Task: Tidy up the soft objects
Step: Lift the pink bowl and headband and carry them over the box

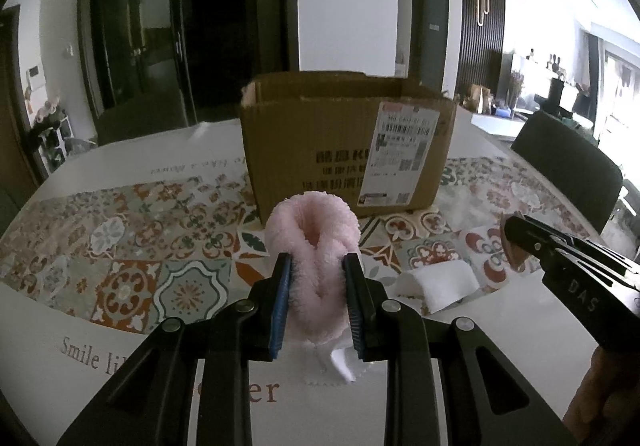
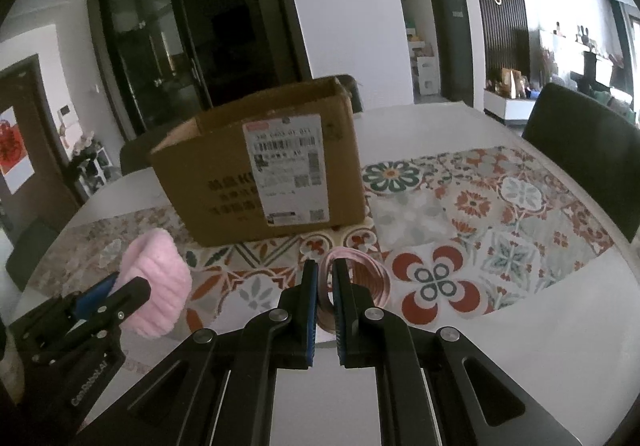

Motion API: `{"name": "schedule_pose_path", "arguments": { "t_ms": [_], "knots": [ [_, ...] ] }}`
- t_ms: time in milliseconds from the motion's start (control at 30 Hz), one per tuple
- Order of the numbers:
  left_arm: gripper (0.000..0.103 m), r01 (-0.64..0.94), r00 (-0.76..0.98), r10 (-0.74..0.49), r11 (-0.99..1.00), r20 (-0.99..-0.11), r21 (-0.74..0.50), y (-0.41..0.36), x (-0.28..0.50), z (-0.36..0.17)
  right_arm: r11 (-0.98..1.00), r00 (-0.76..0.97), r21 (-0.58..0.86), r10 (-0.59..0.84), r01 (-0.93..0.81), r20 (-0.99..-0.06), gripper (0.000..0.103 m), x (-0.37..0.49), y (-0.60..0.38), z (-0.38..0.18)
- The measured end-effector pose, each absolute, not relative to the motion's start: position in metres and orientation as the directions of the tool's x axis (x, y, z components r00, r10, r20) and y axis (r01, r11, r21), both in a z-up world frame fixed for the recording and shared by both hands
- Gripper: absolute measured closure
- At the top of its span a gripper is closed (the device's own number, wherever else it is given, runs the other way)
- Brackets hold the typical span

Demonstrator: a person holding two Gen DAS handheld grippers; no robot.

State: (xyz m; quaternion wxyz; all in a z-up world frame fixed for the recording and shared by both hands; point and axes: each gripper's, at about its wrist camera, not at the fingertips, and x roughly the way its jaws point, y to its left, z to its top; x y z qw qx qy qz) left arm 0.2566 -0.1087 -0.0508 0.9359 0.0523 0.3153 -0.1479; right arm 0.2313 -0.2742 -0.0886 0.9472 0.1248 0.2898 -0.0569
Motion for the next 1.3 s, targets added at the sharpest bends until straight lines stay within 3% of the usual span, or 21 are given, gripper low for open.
{"name": "schedule_pose_path", "arguments": {
  "t_ms": [1300],
  "knots": [
    [0.077, 0.318, 0.859, -0.290, 0.948, -0.422, -0.005, -0.098, 0.284, 0.052, 0.980, 0.940, 0.190, 0.013, 0.056, -0.342, 0.094, 0.257, -0.257, 0.009]
  ]
}}
